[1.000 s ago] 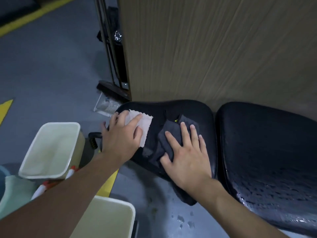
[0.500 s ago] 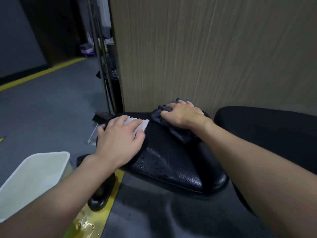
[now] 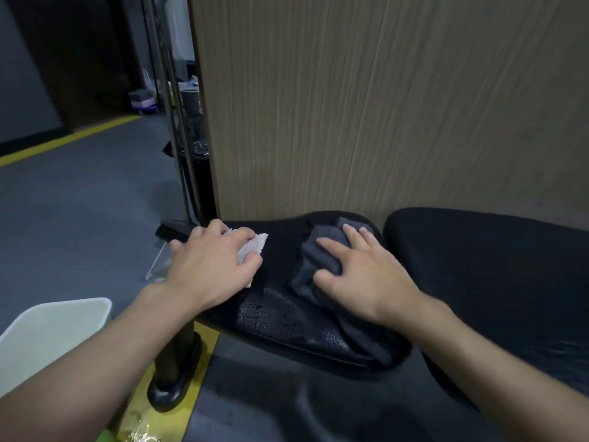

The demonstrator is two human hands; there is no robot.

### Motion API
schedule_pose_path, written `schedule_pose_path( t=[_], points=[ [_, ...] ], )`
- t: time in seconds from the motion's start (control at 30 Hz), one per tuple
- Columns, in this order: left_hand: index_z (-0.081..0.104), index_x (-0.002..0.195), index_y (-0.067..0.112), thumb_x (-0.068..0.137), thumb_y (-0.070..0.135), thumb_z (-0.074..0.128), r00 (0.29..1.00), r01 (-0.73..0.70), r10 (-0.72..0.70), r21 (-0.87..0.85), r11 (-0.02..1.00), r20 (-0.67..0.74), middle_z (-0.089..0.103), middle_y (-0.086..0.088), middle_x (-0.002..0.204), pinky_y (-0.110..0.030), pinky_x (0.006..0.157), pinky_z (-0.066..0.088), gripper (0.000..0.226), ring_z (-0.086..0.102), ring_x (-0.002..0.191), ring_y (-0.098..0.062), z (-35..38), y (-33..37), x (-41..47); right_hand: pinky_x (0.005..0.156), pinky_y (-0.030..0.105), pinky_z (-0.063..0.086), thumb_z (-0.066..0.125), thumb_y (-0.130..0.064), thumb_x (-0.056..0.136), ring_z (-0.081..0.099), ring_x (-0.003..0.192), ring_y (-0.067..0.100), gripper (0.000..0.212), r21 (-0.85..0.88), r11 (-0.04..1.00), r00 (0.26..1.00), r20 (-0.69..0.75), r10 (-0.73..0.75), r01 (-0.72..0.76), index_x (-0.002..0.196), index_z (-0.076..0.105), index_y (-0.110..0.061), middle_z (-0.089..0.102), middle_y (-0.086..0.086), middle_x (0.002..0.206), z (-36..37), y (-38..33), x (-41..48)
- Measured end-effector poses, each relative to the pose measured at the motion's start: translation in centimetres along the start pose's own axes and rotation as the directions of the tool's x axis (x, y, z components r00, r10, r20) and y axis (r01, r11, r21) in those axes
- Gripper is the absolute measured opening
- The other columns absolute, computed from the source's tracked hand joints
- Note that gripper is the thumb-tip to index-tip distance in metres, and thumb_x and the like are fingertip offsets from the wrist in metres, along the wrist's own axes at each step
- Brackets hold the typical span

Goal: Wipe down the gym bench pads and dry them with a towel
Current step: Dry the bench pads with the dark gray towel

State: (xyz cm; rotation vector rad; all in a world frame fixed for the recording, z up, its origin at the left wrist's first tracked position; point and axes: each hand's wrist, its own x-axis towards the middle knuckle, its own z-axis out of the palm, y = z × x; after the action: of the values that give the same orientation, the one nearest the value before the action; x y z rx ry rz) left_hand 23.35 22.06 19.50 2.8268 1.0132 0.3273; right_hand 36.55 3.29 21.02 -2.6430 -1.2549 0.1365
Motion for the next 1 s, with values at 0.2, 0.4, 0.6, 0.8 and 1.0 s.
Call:
schedule_pose_path(
  t=[0.2, 0.4, 0.6, 0.8, 1.0],
  points=[
    [0.024, 0.142, 0.054, 0.067, 0.09, 0.034, 0.982, 0.009, 0.005, -0.073, 0.997, 0.189, 0.029, -0.002, 0.151, -0.053, 0.108, 0.032, 0.085, 0.023, 0.142, -0.027, -1.0, -1.3, -1.2, 0.118, 0.051, 0.021, 0.028, -0.076, 0.066, 0.017, 0.148, 0.035, 0.095, 0.083, 0.968, 0.968, 0.105, 0.228, -0.237, 0.152, 0.029, -0.039, 0.022, 0.008, 0.163, -1.3, 2.6, 11.5],
    [0.02, 0.149, 0.05, 0.057, 0.093, 0.046, 0.96, -0.012, 0.053, -0.15, 0.989, 0.276, 0.024, -0.004, 0.157, -0.043, 0.115, 0.024, 0.105, 0.02, 0.146, -0.028, -1.2, -2.1, -1.0, 0.117, 0.053, 0.024, 0.027, -0.078, 0.063, 0.025, 0.145, 0.036, 0.096, 0.013, 0.971, 0.963, 0.135, 0.233, -0.237, 0.15, 0.034, -0.038, 0.03, 0.007, 0.159, -1.2, 1.7, 12.5],
    [0.017, 0.149, 0.052, 0.047, 0.098, 0.039, 0.957, -0.016, 0.052, -0.128, 0.992, 0.286, 0.027, -0.007, 0.156, -0.042, 0.116, 0.025, 0.114, 0.022, 0.145, -0.029, -1.5, -2.0, -0.9, 0.119, 0.056, 0.013, 0.036, -0.071, 0.073, -0.002, 0.153, 0.03, 0.08, 0.019, 1.0, 0.988, 0.151, -0.011, 0.008, 0.149, 0.031, -0.046, 0.009, 0.002, 0.167, 0.4, -3.9, 8.4],
    [0.016, 0.147, 0.055, 0.053, 0.098, 0.038, 0.95, -0.017, 0.031, -0.045, 0.999, 0.312, 0.026, -0.002, 0.158, -0.05, 0.114, 0.024, 0.106, 0.021, 0.147, -0.025, -2.3, -1.8, -1.3, 0.121, 0.049, 0.012, 0.042, -0.056, 0.093, 0.001, 0.153, 0.025, 0.061, 0.037, 0.999, 0.996, 0.087, 0.026, -0.03, 0.152, 0.031, -0.043, 0.007, 0.002, 0.167, -0.9, 0.7, 3.6],
    [0.054, 0.11, 0.06, 0.078, 0.079, 0.033, 0.925, 0.081, 0.001, -0.201, 0.976, 0.38, 0.049, 0.0, 0.134, -0.042, 0.103, 0.035, 0.044, 0.044, 0.127, -0.024, -3.1, -1.8, -1.1, 0.118, 0.051, 0.02, 0.039, -0.053, 0.092, 0.0, 0.153, 0.029, 0.059, 0.01, 0.993, 0.992, 0.019, 0.121, -0.121, 0.149, 0.03, -0.045, 0.006, 0.002, 0.167, -0.5, 0.5, -1.5]
  ],
)
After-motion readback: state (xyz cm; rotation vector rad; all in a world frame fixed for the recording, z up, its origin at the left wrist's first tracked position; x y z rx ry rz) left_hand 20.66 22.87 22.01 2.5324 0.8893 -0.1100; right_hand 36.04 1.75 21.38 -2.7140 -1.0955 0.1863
